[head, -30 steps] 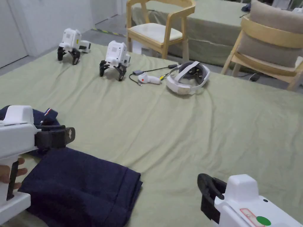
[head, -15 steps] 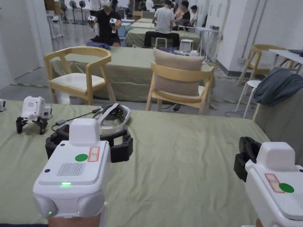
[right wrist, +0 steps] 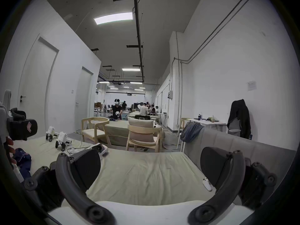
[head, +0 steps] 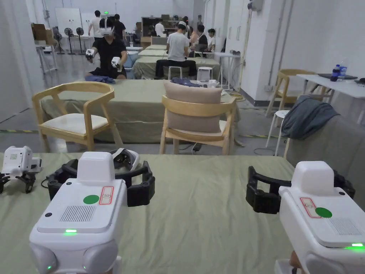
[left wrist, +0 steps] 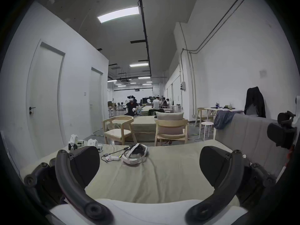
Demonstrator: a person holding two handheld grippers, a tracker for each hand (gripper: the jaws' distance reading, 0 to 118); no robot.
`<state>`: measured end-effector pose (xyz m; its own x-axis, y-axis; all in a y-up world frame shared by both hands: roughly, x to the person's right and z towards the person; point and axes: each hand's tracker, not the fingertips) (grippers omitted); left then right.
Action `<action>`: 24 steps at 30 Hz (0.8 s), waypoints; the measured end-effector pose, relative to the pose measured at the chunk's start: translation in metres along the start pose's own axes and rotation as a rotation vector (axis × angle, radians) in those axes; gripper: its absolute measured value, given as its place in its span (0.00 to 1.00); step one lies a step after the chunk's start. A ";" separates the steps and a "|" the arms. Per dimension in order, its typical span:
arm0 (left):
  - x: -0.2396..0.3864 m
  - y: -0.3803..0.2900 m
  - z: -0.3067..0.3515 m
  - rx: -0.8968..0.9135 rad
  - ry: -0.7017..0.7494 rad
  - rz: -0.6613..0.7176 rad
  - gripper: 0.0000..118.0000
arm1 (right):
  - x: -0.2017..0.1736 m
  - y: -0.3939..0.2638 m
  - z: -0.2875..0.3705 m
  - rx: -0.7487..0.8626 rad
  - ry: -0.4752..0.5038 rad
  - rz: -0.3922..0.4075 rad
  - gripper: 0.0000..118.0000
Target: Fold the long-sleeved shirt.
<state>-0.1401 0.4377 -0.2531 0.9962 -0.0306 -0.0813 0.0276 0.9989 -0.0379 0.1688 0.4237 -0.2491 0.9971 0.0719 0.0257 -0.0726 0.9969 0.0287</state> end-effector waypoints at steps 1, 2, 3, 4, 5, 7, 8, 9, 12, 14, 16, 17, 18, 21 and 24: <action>-0.001 0.000 0.002 0.001 -0.004 0.003 0.94 | -0.001 -0.001 0.000 0.000 -0.003 0.000 1.00; -0.002 0.001 0.003 0.009 -0.016 0.010 0.94 | -0.001 0.000 0.001 0.002 -0.002 0.001 1.00; 0.000 0.001 0.004 0.011 -0.031 0.028 0.94 | -0.001 0.000 0.001 0.003 0.008 0.001 1.00; 0.000 0.001 0.004 0.006 -0.037 0.025 0.94 | -0.001 -0.001 0.001 0.006 0.016 -0.002 1.00; 0.000 0.001 0.004 0.001 -0.038 0.019 0.94 | -0.001 -0.001 0.001 0.006 0.018 -0.004 1.00; 0.001 0.002 0.005 0.001 -0.032 0.021 0.94 | -0.001 0.000 0.002 0.007 0.015 0.001 1.00; 0.000 0.003 0.005 -0.002 -0.036 0.023 0.94 | -0.001 0.000 0.002 0.011 0.012 0.004 1.00; -0.001 0.004 0.005 -0.004 -0.035 0.032 0.94 | -0.001 0.001 0.002 0.012 0.012 0.006 1.00; -0.001 0.006 0.005 0.003 -0.019 0.034 0.94 | -0.002 0.004 0.002 0.011 0.017 0.002 1.00; -0.003 0.007 0.005 0.001 -0.017 0.033 0.94 | -0.003 0.005 0.002 0.014 0.020 0.005 1.00; -0.004 0.009 0.005 -0.033 -0.037 0.068 0.94 | -0.004 0.007 0.003 0.019 0.021 0.013 1.00; -0.004 0.009 0.005 -0.025 -0.039 0.053 0.94 | -0.003 0.007 0.003 0.017 0.027 0.014 1.00; -0.003 0.008 0.005 -0.014 -0.036 0.030 0.94 | -0.003 0.008 0.002 0.015 0.032 0.012 1.00; -0.003 0.007 0.005 -0.011 -0.007 0.013 0.94 | -0.004 0.008 0.002 0.015 0.035 0.002 1.00; -0.006 0.006 0.004 -0.019 -0.013 0.035 0.94 | -0.004 0.007 0.001 0.016 0.038 -0.002 1.00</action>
<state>-0.1460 0.4435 -0.2483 0.9975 0.0049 -0.0701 -0.0087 0.9985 -0.0544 0.1643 0.4303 -0.2479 0.9973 0.0717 -0.0123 -0.0711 0.9964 0.0452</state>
